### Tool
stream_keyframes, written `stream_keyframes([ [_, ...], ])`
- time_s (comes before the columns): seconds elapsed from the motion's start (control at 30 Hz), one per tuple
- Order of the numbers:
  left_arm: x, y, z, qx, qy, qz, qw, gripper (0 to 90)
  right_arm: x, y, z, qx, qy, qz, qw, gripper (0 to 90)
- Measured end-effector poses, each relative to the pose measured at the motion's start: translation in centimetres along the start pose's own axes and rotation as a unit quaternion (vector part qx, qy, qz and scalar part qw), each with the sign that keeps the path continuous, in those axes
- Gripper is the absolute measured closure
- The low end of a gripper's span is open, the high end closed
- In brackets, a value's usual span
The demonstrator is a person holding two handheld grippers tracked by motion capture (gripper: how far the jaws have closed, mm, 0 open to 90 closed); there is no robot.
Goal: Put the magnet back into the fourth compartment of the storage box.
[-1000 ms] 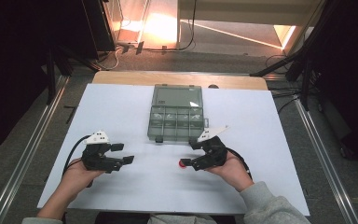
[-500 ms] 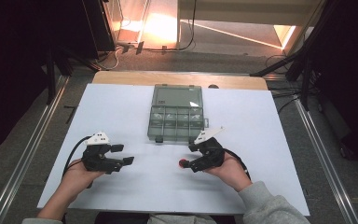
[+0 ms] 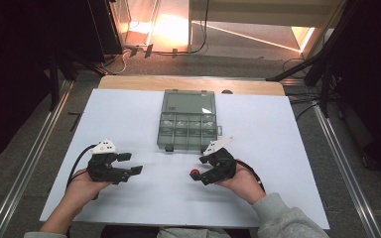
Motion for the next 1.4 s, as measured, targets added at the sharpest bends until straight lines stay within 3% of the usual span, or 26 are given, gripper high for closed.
stream_keyframes([
  [0.87, -0.2, 0.0, -0.1, -0.002, -0.005, 0.002, 1.0, 28.6, -0.4, 1.4, -0.1, -0.034, -0.025, -0.012, 0.999, 36.5],
  [1.13, -0.2, 0.0, -0.1, -0.004, -0.004, 0.002, 1.0, 28.6, -0.6, 1.5, -0.2, -0.04, -0.039, -0.031, 0.998, 44.9],
  [1.4, -0.4, -0.1, -0.1, -0.001, -0.008, 0.004, 1.0, 28.6, -0.5, 1.4, -0.1, -0.041, -0.036, -0.043, 0.9976, 53.4],
])
Point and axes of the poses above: each handheld gripper's, and its own axes: y roughly forward along the jaws, z roughly out of its top, x roughly to its right, the point moved 7 cm from there along y, roughly forward along the jaws, and after that the axes turned 12 degrees about -x, right-handed, at the moved point
